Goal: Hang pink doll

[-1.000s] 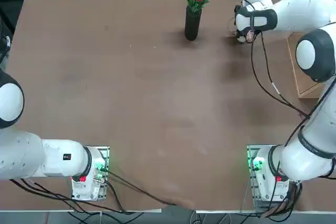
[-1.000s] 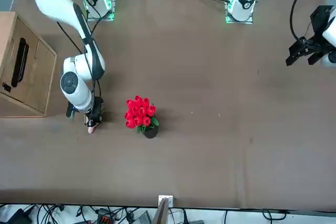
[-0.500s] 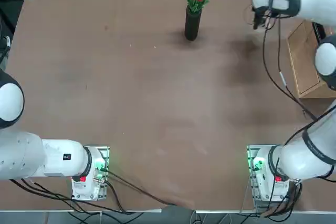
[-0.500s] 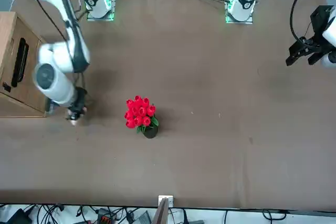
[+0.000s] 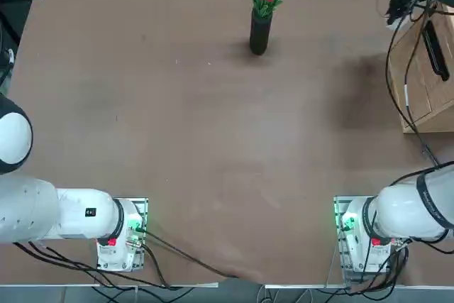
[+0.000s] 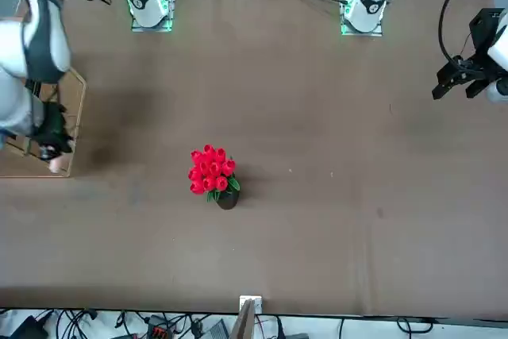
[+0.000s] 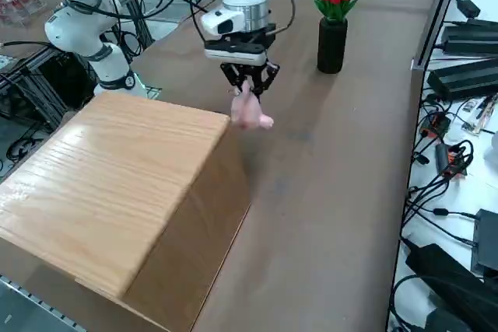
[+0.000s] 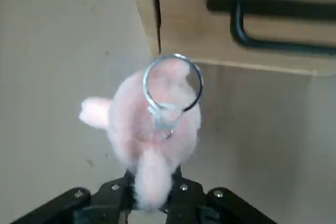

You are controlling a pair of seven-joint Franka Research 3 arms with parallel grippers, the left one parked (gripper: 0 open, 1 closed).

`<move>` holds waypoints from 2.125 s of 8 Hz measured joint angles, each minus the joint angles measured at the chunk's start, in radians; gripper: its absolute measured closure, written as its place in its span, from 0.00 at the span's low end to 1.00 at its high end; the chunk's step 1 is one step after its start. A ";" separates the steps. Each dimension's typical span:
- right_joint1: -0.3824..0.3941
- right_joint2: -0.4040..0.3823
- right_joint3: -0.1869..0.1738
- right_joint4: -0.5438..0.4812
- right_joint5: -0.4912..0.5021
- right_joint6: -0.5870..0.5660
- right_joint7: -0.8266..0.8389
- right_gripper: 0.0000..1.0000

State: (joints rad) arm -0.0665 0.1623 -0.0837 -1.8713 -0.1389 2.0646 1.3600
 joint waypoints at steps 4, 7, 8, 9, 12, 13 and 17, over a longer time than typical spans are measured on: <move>-0.049 -0.026 0.001 -0.011 0.000 0.001 -0.104 0.94; -0.073 -0.024 0.002 -0.026 0.030 0.012 -0.131 0.94; -0.083 -0.023 0.002 -0.028 0.052 0.015 -0.151 0.94; -0.090 -0.021 0.002 -0.029 0.067 0.018 -0.164 0.94; -0.094 -0.003 0.003 -0.030 0.073 0.044 -0.167 0.94; -0.094 0.004 0.004 -0.030 0.073 0.054 -0.168 0.94; -0.099 0.022 0.004 -0.030 0.073 0.080 -0.202 0.94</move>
State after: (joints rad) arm -0.1659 0.1847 -0.0796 -1.9015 -0.0659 2.1443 1.1584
